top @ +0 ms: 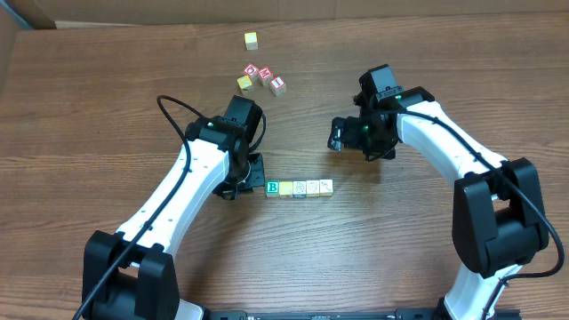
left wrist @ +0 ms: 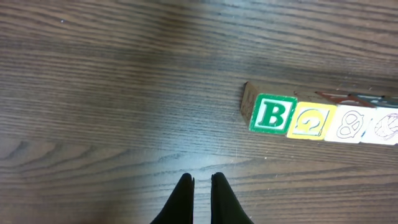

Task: Flip 5 blocks
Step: 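Lower the right gripper against the row's right end block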

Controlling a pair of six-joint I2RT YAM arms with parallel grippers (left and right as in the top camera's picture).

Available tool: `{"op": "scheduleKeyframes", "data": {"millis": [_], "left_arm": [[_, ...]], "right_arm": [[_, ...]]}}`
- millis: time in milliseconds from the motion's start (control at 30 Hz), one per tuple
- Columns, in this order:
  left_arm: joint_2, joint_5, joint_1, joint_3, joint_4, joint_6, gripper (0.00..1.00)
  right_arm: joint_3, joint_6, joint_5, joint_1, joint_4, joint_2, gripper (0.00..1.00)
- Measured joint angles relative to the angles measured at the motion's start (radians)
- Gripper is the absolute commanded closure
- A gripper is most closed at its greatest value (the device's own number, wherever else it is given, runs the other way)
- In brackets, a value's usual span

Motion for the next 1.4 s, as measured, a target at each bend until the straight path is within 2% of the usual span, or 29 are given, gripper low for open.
{"op": "scheduleKeyframes", "data": {"millis": [33,67,100,267,367,567,733,867,1100,1233,1400], "left_arm": [[0.0,0.0,0.0,0.0,0.0,0.0,0.96],[0.0,0.0,0.0,0.0,-0.001,0.0,0.96],[0.0,0.0,0.0,0.0,-0.001,0.0,0.96],[-0.041,-0.012,0.0,-0.005,0.009,0.0,0.96],[-0.11,-0.02,0.0,-0.005,0.01,0.0,0.96],[-0.207,-0.024,0.0,-0.005,0.005,0.0,0.96],[-0.206,-0.033,0.0,-0.009,0.006,0.0,0.96],[-0.206,-0.058,0.0,-0.04,0.026,0.0,0.96],[-0.198,-0.071,0.0,-0.129,0.108,0.0,0.96],[-0.158,-0.058,0.0,-0.137,0.144,0.0,0.96],[-0.085,-0.035,0.001,-0.137,0.189,0.0,0.96]], "right_arm": [[0.0,-0.005,-0.01,0.0,-0.021,0.0,0.3],[0.0,-0.016,-0.018,-0.001,-0.033,0.0,0.8],[0.002,-0.018,-0.028,-0.002,-0.047,0.0,0.94],[0.019,-0.054,-0.049,-0.007,-0.114,-0.031,0.96],[0.021,-0.057,-0.041,-0.006,-0.17,-0.124,0.96],[0.05,0.034,0.106,0.043,-0.339,-0.37,0.96],[0.05,0.086,0.16,0.094,-0.39,-0.411,0.96],[-0.006,0.154,0.176,0.093,-0.329,-0.404,0.96],[-0.225,0.241,0.178,0.093,-0.11,-0.399,0.96],[-0.316,0.299,0.178,0.093,0.018,-0.392,0.96],[-0.381,0.365,0.178,0.097,0.1,-0.382,0.96]]}}
